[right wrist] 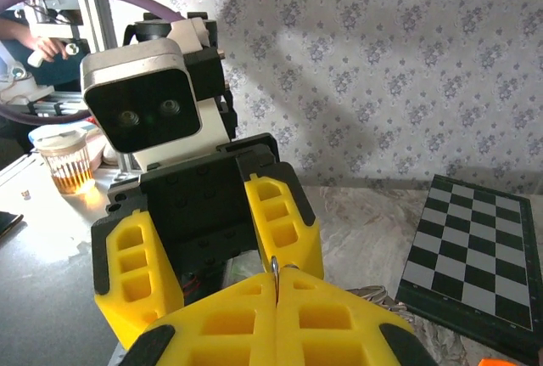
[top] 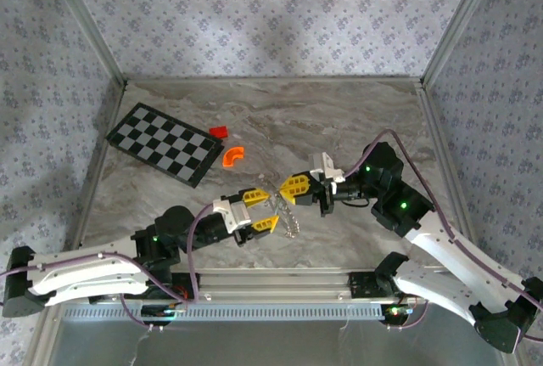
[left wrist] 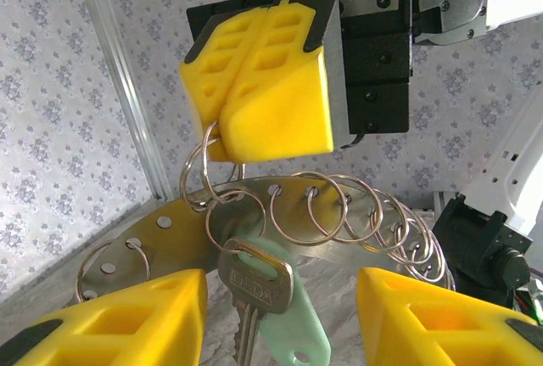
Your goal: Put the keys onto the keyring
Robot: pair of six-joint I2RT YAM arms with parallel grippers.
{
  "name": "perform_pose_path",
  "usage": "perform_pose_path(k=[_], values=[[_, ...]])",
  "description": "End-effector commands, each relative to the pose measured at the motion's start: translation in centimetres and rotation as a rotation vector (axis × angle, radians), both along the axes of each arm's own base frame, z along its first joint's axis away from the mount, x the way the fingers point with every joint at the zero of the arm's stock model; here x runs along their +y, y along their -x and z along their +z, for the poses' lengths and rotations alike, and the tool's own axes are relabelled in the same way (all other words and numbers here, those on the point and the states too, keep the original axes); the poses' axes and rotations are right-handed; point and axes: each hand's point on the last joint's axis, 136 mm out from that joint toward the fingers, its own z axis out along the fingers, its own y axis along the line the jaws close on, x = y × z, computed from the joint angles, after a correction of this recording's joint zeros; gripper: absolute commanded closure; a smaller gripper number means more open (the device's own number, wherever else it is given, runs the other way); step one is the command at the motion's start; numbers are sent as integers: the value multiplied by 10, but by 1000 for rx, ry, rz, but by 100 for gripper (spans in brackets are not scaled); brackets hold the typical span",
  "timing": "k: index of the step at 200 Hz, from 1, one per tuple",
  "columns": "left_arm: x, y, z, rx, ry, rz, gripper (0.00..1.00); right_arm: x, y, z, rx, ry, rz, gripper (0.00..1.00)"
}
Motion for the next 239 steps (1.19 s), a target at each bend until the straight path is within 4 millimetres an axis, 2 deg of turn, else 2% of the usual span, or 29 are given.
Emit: perform_pose_path(k=[1, 58, 101, 145, 196, 223, 239], values=[[2, -2, 13, -31, 49, 28, 52, -4, -2, 15, -31, -54, -23, 100], [2, -13, 10, -48, 46, 97, 61, -4, -3, 12, -9, -62, -20, 100], [1, -18, 8, -54, 39, 122, 62, -2, -4, 11, 7, -69, -9, 100], [-2, -23, 7, -66, 29, 147, 68, -1, -5, 9, 21, -70, 2, 100], [0, -25, 8, -70, 29, 163, 87, -1, -4, 5, 37, -53, 7, 100], [4, -24, 9, -67, 26, 167, 100, -2, -4, 0, 46, -42, 3, 100], [7, -25, 8, -64, 15, 175, 100, -4, -4, -2, 50, -35, 1, 100]])
